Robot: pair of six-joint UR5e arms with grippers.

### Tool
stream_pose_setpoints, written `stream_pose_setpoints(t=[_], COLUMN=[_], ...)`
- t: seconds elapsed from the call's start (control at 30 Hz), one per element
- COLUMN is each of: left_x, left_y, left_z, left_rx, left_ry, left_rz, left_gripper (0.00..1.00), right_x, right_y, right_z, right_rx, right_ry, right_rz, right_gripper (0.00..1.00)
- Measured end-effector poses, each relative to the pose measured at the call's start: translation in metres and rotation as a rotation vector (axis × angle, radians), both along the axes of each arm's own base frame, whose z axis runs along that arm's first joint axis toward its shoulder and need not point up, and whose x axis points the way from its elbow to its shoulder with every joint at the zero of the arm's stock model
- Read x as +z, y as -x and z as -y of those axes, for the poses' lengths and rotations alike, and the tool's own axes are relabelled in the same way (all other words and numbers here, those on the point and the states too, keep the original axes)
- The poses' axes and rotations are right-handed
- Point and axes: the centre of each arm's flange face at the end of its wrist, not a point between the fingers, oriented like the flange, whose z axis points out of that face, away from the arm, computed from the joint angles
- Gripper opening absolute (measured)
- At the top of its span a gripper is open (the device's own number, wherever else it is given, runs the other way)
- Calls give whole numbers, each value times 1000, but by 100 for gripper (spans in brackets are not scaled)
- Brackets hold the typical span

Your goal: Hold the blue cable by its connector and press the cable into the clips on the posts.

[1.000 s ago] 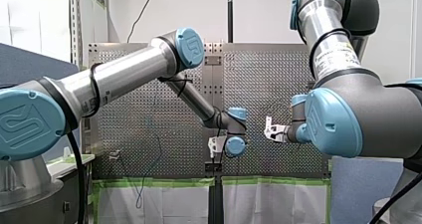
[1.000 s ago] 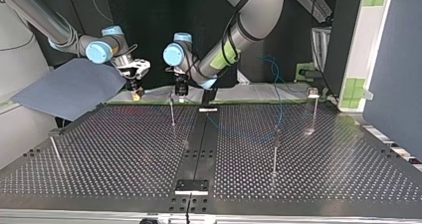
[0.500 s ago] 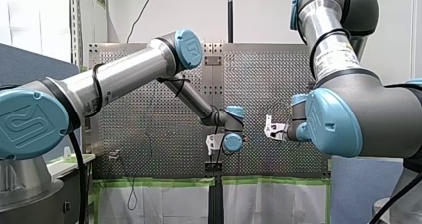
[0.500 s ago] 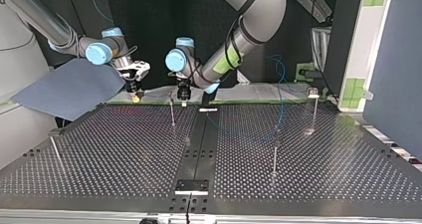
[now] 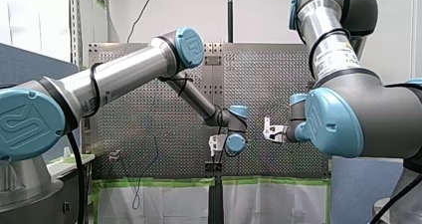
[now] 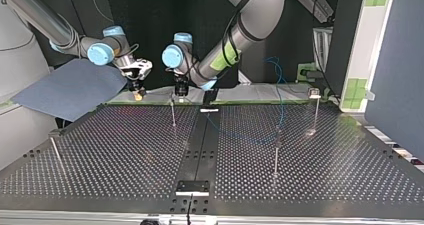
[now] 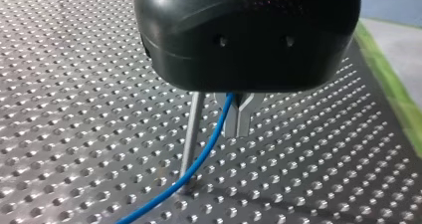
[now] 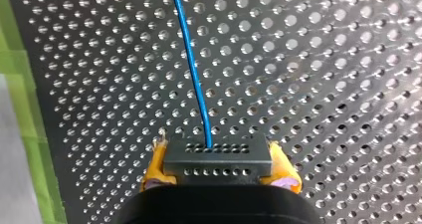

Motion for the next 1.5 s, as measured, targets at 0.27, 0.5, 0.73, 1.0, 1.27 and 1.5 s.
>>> stream_pose_setpoints(t=[0.27, 0.5, 0.73, 1.0, 1.27, 1.5], left_x=[-4, 0, 14, 20, 25, 26], left_y=[10, 16, 23, 30, 15, 2], left_z=[-2, 2, 10, 16, 7, 1], left_rx=[7, 0, -15, -28, -20, -22], left_ry=[-29, -29, -21, -16, -3, 12], left_rz=[-52, -55, -49, -48, -37, -29], left_gripper=[0, 0, 0, 0, 0, 0], right_x=[-4, -4, 3, 14, 15, 15], right_y=[1, 2, 6, 7, 4, 2], right_z=[-6, -6, -3, 0, -1, -2], right_rx=[3, 1, -13, -24, -15, -13], right_ry=[-15, -10, 3, 17, 21, 22], right_rz=[-20, -33, -39, -25, -19, -19], right_gripper=[0, 0, 0, 0, 0, 0])
